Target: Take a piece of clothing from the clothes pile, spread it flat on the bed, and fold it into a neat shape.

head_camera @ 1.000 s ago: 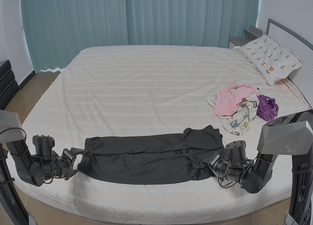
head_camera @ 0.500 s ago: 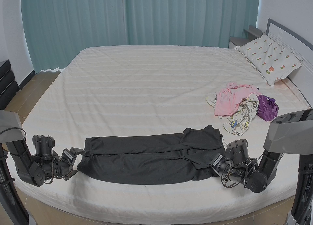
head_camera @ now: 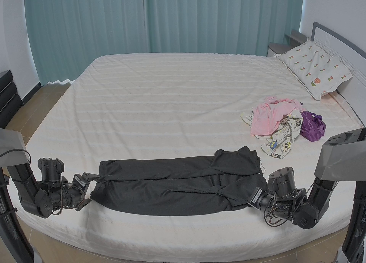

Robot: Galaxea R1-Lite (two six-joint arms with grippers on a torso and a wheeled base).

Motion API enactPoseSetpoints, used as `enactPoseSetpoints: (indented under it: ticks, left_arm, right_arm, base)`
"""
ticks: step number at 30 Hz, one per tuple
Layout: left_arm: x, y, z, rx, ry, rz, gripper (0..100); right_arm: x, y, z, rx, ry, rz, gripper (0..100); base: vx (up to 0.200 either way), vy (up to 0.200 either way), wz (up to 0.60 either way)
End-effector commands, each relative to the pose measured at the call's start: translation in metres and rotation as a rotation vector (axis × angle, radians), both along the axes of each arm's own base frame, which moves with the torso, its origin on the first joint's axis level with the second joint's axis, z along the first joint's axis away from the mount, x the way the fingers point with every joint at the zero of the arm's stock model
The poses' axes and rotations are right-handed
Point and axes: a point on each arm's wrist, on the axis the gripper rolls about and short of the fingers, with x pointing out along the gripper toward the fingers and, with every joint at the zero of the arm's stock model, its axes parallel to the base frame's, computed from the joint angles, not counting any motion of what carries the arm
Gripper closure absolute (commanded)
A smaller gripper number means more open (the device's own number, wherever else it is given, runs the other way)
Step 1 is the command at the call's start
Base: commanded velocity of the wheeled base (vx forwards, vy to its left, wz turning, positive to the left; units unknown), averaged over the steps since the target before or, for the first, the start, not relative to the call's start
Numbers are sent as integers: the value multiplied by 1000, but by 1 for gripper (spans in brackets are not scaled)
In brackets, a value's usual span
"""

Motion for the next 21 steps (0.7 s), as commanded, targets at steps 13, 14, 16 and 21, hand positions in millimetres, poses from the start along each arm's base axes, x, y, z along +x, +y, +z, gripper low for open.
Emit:
enactPoseSetpoints:
  ticks: [13, 14, 16, 21]
  left_arm:
    - [0, 0, 0, 0, 0, -1, 0]
    - [0, 0, 0, 0, 0, -1, 0]
    - [0, 0, 0, 0, 0, 1, 0]
    - [0, 0, 0, 0, 0, 1, 0]
  right_arm:
    - [-9, -6, -11, -69, 56, 31, 0]
    - [-9, -6, -11, -69, 56, 31, 0]
    - [-8, -6, -11, -73, 53, 33, 0]
    - [-2, -10, 5, -41, -11, 11, 0]
  base:
    - [0, 0, 0]
    - [0, 0, 0]
    - [0, 0, 0]
    - [0, 0, 0]
